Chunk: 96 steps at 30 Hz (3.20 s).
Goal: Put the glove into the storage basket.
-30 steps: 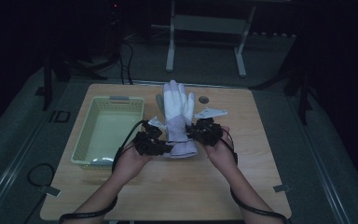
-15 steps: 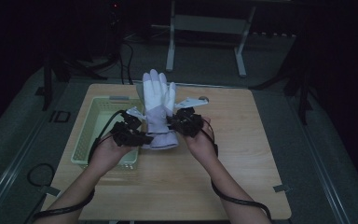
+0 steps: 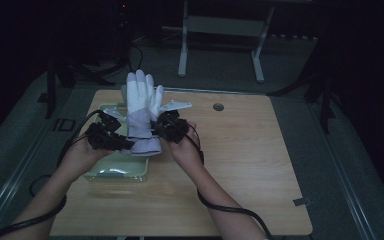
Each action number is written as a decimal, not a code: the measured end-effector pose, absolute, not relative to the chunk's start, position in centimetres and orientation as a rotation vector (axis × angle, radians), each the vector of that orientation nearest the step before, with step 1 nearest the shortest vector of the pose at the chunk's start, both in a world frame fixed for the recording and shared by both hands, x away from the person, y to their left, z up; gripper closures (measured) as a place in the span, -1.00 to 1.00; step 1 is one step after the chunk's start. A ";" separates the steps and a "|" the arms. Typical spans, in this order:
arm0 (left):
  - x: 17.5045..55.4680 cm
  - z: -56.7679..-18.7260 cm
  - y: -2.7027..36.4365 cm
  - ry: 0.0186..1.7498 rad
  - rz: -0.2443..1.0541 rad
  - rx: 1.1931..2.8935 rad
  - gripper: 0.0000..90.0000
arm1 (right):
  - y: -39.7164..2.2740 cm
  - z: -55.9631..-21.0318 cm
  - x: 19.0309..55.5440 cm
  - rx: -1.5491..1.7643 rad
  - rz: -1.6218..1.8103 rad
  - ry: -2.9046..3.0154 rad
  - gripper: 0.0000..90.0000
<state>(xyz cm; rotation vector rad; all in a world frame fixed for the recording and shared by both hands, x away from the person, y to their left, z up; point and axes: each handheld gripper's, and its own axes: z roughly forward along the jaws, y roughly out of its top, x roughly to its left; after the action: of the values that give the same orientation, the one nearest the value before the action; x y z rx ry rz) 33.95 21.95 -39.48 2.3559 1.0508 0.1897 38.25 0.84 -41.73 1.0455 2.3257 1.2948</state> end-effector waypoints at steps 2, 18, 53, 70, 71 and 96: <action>34.0 -39.6 22.3 1.056 0.189 2.370 0.67 | 1.4 -42.0 38.2 1.044 1.296 2.328 0.81; 34.6 -44.5 26.0 1.164 0.059 2.458 0.67 | 6.9 -47.4 38.7 1.136 1.178 2.473 0.82; 34.1 -48.1 27.4 1.198 0.202 2.332 -0.64 | 8.0 -48.3 40.1 1.067 0.982 2.639 -0.53; 31.8 -46.2 25.1 1.177 0.312 2.060 -1.00 | 4.5 -45.3 39.9 0.892 1.064 2.556 -0.69; 31.8 -46.2 25.1 1.177 0.312 2.060 -1.00 | 4.5 -45.3 39.9 0.892 1.064 2.556 -0.69; 28.1 -47.0 17.5 1.018 0.296 1.961 -0.99 | -3.3 -46.2 38.9 0.892 1.022 2.467 -0.68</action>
<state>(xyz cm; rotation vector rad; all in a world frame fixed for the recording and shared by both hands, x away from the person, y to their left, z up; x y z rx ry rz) 28.12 17.49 -46.98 1.9607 1.0178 0.2958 38.91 -3.28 -46.15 0.8924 2.4672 1.0225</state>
